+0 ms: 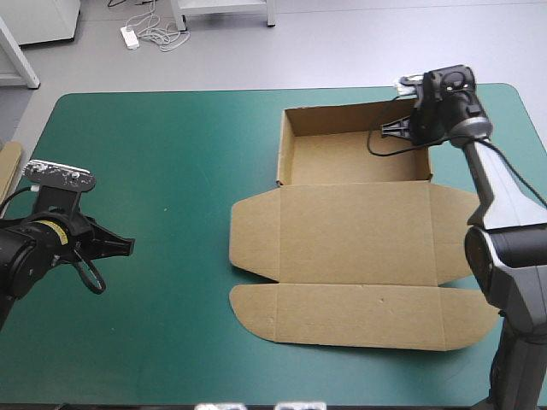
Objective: Fold the box
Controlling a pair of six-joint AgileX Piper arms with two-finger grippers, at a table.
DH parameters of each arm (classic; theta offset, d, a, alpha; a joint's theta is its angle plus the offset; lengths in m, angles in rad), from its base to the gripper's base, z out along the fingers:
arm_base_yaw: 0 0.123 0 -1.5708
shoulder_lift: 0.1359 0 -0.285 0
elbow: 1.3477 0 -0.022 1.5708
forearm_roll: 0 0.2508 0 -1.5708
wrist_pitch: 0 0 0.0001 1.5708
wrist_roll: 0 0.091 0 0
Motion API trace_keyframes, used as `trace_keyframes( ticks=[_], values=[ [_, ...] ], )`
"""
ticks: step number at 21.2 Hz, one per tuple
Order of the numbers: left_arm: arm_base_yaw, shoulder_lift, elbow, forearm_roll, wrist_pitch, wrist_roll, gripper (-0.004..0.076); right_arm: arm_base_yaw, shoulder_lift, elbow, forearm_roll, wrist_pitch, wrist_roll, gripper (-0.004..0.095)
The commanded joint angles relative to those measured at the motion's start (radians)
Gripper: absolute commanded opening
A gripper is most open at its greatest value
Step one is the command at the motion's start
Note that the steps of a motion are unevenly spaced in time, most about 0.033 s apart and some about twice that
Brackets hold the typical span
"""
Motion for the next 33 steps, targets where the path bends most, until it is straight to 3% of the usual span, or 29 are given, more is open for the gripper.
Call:
trace_keyframes(
  ticks=[1, 6, 9, 11, 12, 13, 14, 15, 17, 22, 25, 27, 31, 33],
  values=[
    [-0.001, -0.012, -0.025, 0.018, -0.052, -0.009, -0.0009, -0.139, -0.101, 0.055, -0.037, 0.007, -0.038, -0.0019],
    [-0.001, -0.012, -0.025, 0.013, -0.054, -0.009, -0.0009, -0.347, -0.109, 0.17, 0.001, 0.007, -0.08, -0.0019],
    [-0.001, -0.012, -0.025, 0.013, -0.054, -0.009, -0.0009, -0.375, -0.111, 0.172, 0.039, 0.003, -0.11, 0.0003],
    [-0.001, -0.012, -0.025, 0.013, -0.054, -0.009, -0.0009, -0.376, -0.111, 0.172, 0.036, -0.001, -0.109, 0.0152],
    [-0.001, -0.012, -0.025, 0.013, -0.054, -0.009, -0.0009, -0.376, -0.111, 0.172, 0.035, -0.002, -0.109, 0.0306],
    [-0.001, -0.012, -0.025, 0.013, -0.054, -0.009, -0.0009, -0.376, -0.113, 0.172, 0.035, -0.002, -0.109, 0.037],
    [-0.001, -0.012, -0.025, 0.013, -0.052, -0.009, -0.0009, -0.376, -0.118, 0.17, 0.037, -0.002, -0.109, 0.0508],
    [-0.001, -0.012, -0.025, 0.011, -0.052, -0.009, -0.0009, -0.376, -0.13, 0.17, 0.026, -0.005, -0.106, 0.058],
    [-0.001, -0.012, -0.025, 0.011, -0.052, -0.009, -0.0009, -0.376, -0.16, 0.168, 0.005, -0.012, -0.101, 0.0609],
    [-0.001, -0.012, -0.025, 0.011, -0.084, -0.009, -0.0009, -0.371, -0.298, 0.168, 0.032, 0.007, -0.084, 0.057],
    [-0.001, -0.012, -0.021, 0.011, -0.124, -0.009, -0.0009, -0.331, -0.371, 0.197, 0.071, 0.007, -0.113, 0.0324],
    [-0.001, -0.012, 0.001, 0.011, -0.182, -0.009, -0.0009, -0.271, -0.44, 0.265, 0.057, -0.013, -0.113, 0.0015],
    [-0.001, -0.014, 0.097, 0.019, -0.281, -0.005, -0.0009, -0.137, -0.615, 0.48, 0.044, -0.108, -0.074, -0.0019],
    [-0.001, -0.044, 0.183, 0.016, -0.365, -0.005, -0.0008, -0.034, -0.783, 0.686, 0.044, -0.263, -0.038, -0.0019]
  ],
)
